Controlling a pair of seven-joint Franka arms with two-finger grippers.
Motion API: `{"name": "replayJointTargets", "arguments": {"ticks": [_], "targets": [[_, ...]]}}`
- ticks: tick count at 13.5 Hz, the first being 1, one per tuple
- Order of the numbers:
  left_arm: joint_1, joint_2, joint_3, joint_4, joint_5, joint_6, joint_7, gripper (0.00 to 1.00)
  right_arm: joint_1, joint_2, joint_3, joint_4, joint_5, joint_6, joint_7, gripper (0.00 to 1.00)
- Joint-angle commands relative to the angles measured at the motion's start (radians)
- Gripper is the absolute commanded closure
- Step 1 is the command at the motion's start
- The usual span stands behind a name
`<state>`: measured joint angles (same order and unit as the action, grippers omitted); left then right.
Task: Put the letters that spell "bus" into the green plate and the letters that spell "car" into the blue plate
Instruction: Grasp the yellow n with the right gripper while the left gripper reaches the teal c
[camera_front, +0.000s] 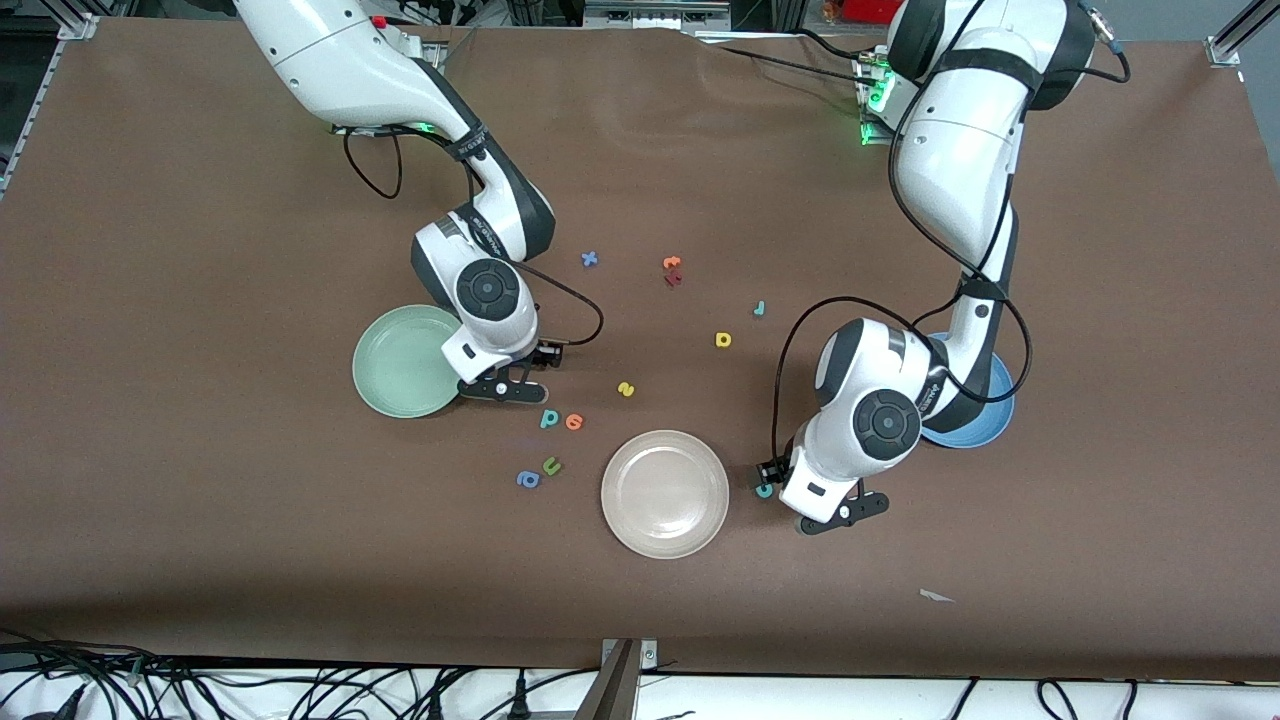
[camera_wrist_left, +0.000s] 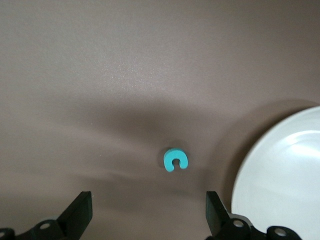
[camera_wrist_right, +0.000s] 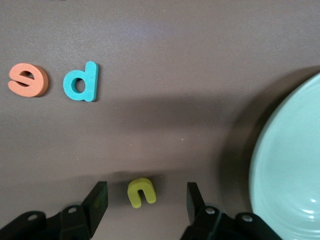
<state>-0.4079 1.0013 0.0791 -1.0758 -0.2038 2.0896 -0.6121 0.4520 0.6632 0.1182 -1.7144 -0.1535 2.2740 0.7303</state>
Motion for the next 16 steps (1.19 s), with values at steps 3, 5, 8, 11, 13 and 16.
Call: {"name": "replayJointTargets", "arguments": {"ticks": [3, 5, 8, 11, 13, 16], "targets": [[-0.037, 0.069, 0.016, 0.048, -0.025, 0.023, -0.069, 0.00, 0.007, 0.035, 0.001, -0.005, -0.011, 0.056, 0.000, 0.31], [-0.055, 0.079, 0.033, 0.048, -0.019, 0.023, -0.078, 0.00, 0.008, 0.035, 0.006, -0.014, -0.009, 0.056, -0.003, 0.35], [-0.078, 0.085, 0.066, 0.045, -0.016, 0.023, -0.078, 0.04, 0.007, 0.030, 0.021, -0.030, -0.009, 0.055, -0.003, 0.38], [-0.106, 0.095, 0.114, 0.047, -0.016, 0.027, -0.078, 0.08, 0.007, 0.030, 0.020, -0.034, -0.011, 0.056, -0.008, 0.44], [-0.107, 0.097, 0.117, 0.045, -0.016, 0.044, -0.078, 0.11, 0.007, 0.030, 0.020, -0.034, -0.011, 0.055, -0.009, 0.66], [-0.107, 0.100, 0.122, 0.047, -0.016, 0.044, -0.086, 0.14, 0.007, 0.027, 0.020, -0.034, -0.011, 0.047, -0.012, 0.95]]}}
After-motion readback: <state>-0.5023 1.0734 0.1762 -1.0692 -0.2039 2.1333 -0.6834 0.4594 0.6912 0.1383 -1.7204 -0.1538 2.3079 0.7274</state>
